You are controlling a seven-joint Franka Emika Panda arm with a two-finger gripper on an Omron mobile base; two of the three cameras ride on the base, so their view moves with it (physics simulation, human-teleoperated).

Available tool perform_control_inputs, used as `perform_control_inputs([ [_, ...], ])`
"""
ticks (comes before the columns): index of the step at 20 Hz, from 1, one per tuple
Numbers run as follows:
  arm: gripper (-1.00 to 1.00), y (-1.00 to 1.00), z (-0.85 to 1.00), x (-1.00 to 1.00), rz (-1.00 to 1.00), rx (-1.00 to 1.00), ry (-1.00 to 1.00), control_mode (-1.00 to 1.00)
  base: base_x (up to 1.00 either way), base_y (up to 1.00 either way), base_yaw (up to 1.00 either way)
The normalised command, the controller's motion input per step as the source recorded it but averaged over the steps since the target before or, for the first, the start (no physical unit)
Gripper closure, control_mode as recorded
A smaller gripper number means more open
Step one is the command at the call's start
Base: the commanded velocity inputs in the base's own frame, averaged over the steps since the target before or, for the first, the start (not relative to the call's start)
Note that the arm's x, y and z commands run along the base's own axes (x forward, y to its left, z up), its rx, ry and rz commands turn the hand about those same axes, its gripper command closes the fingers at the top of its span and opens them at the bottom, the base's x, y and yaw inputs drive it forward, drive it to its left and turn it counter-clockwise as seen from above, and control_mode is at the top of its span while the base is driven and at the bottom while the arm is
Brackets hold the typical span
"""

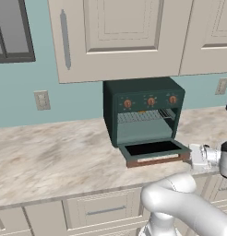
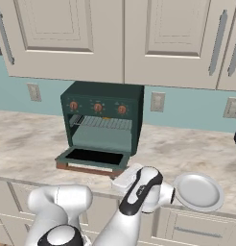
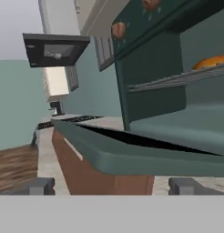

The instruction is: Pick up the bagel from the plate, place it on the toaster oven rack, close the door, and set the timer.

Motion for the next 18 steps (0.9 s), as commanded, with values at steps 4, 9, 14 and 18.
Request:
perform_control_inputs([
  [4,-1.0,0.88,0.97,0.25,0.1,0.12,0.01,-1.0,0.0,0.0,0.0],
  [9,-1.0,1.0,0.58,0.31,0.12,0.13,0.07,-1.0,0.0,0.0,0.0],
  [14,-1.0,1.0,0.47,0.36,0.06,0.12,-0.08,-1.0,0.0,0.0,0.0],
  [18,-1.0,1.0,0.63,0.41,0.0,0.13,-0.22,-1.0,0.0,0.0,0.0],
])
